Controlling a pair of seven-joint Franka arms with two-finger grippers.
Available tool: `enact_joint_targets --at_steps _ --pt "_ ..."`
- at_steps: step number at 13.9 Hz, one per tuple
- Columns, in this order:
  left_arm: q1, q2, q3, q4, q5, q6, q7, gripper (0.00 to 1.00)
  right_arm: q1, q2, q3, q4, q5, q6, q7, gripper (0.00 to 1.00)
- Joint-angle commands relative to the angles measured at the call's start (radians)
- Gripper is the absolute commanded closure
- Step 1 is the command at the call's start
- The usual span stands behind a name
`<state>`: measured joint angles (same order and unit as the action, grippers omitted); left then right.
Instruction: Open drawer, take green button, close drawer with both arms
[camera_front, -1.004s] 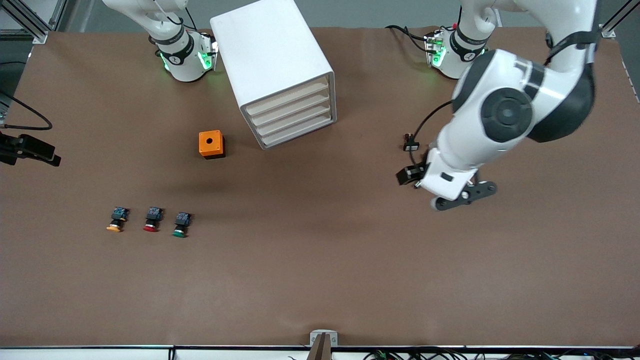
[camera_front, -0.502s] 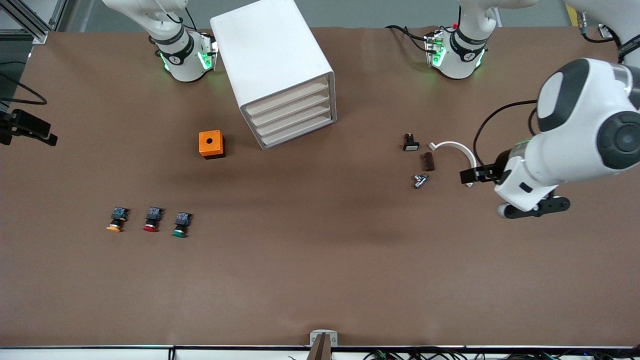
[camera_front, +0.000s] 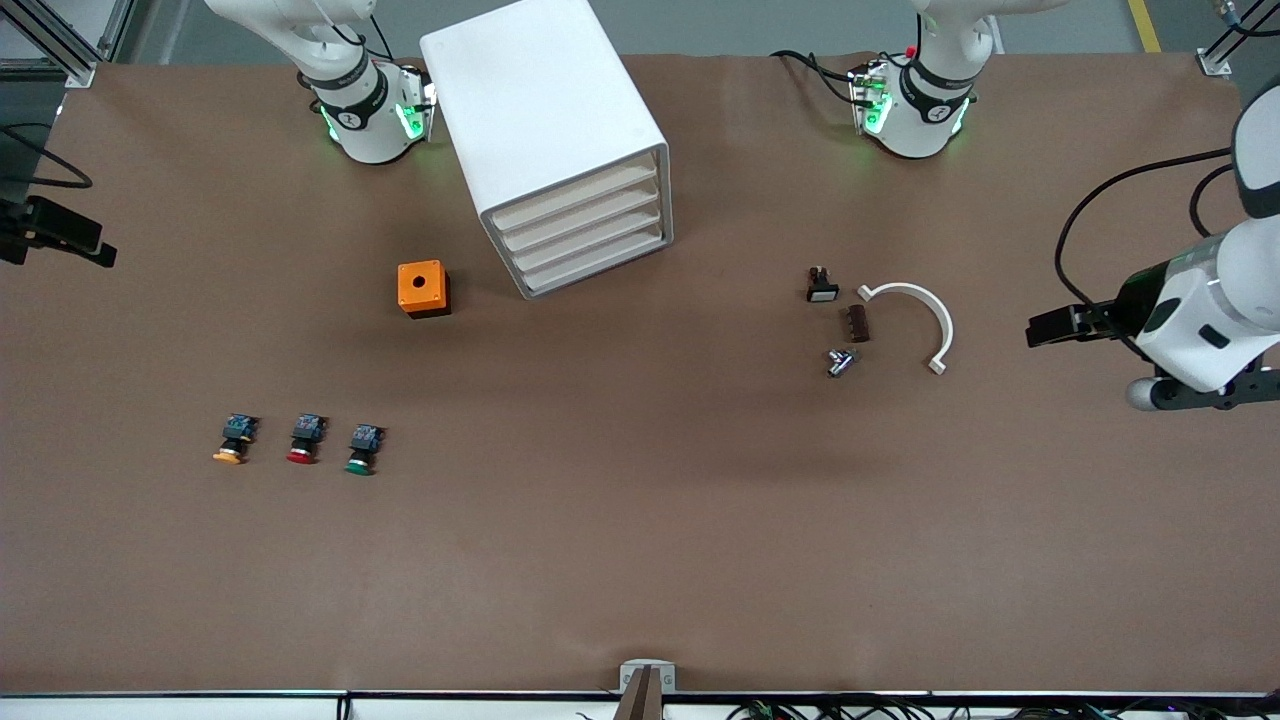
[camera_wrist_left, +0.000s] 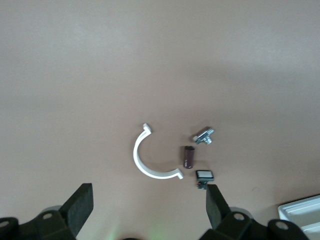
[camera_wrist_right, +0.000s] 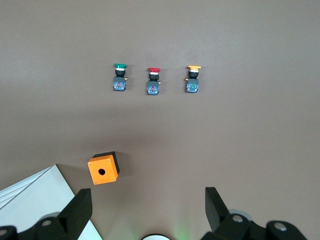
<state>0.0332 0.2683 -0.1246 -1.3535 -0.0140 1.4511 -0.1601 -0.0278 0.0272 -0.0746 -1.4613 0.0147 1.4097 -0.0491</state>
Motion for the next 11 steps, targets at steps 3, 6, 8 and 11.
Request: enact_joint_targets --at_steps 3,6,8,11 --pt "-0.042 -0.164 0.074 -0.195 0.012 0.021 0.076 0.01 -0.006 -0.102 0.006 -0.109 0.001 0.060 0.012 0.00" --pt "-0.068 -0.269 0.109 -0.332 0.012 0.095 0.076 0.01 -0.006 -0.122 0.004 -0.133 0.001 0.075 0.006 0.00" --pt "-0.069 -0.331 0.109 -0.401 0.012 0.130 0.076 0.01 -0.004 -0.122 0.004 -0.133 -0.001 0.086 0.005 0.00" --pt "-0.059 -0.386 0.106 -0.437 0.012 0.150 0.076 0.00 -0.003 -0.124 0.007 -0.131 -0.001 0.095 0.005 0.00"
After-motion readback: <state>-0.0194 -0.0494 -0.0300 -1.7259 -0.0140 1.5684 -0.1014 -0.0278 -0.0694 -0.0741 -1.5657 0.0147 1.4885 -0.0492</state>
